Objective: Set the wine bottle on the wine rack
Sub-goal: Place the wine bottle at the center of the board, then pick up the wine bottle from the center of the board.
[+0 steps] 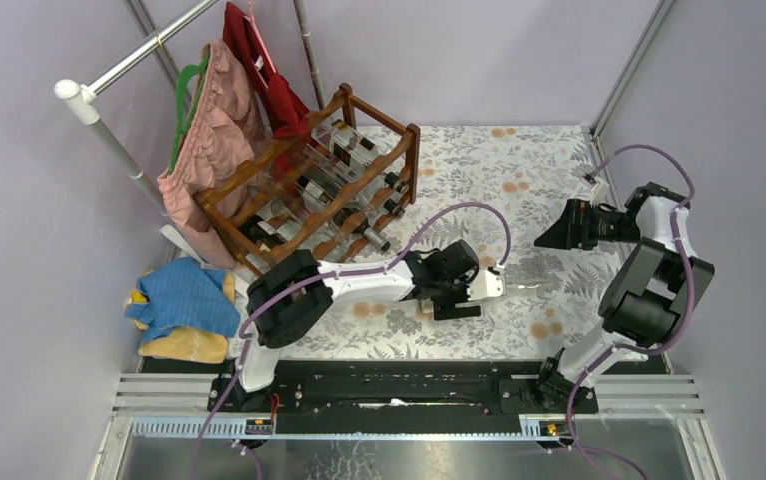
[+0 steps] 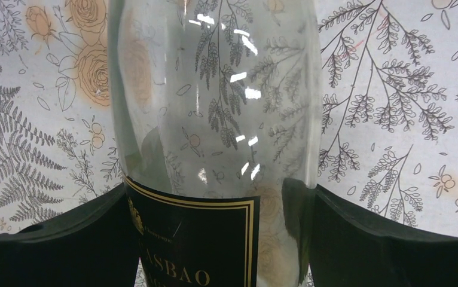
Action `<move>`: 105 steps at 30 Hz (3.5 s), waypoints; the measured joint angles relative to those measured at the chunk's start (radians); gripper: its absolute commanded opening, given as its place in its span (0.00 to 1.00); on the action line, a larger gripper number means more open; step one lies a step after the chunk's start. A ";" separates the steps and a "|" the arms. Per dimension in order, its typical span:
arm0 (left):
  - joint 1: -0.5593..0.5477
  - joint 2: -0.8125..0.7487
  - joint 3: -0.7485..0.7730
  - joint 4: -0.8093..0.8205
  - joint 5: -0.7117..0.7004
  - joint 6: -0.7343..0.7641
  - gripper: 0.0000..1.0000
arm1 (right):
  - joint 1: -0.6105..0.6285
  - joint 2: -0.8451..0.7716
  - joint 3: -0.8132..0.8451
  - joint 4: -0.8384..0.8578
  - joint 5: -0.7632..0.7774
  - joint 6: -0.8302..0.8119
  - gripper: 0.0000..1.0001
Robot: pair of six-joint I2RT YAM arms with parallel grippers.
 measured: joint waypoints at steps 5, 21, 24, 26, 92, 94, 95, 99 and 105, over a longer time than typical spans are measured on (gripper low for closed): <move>0.000 0.038 0.066 -0.071 -0.004 0.032 0.63 | 0.000 -0.040 0.000 -0.008 -0.003 -0.046 1.00; -0.003 0.011 0.019 -0.049 -0.051 0.018 0.99 | 0.000 -0.284 -0.058 -0.063 -0.001 -0.378 1.00; -0.003 0.011 0.011 -0.043 -0.051 0.015 0.99 | 0.000 -0.349 -0.099 -0.068 -0.002 -0.449 1.00; -0.004 0.011 0.011 -0.043 -0.051 0.014 0.99 | 0.000 -0.383 -0.118 -0.071 -0.004 -0.488 1.00; -0.113 -1.235 -0.156 -0.232 -0.302 -0.433 0.99 | 1.060 -0.488 -0.223 0.401 0.446 0.086 0.00; -0.113 -1.223 -0.118 -0.246 -0.314 -0.433 0.99 | 1.060 -0.457 -0.176 0.395 0.433 0.154 0.00; -0.113 -1.216 -0.095 -0.255 -0.318 -0.433 0.99 | 1.060 -0.440 -0.148 0.389 0.429 0.186 0.00; -0.113 -1.194 -0.006 -0.274 -0.338 -0.433 0.99 | 1.060 -0.335 0.055 0.373 0.417 0.338 0.00; -0.113 -1.190 0.064 -0.275 -0.386 -0.430 0.99 | 1.060 -0.196 0.326 0.457 0.425 0.538 0.00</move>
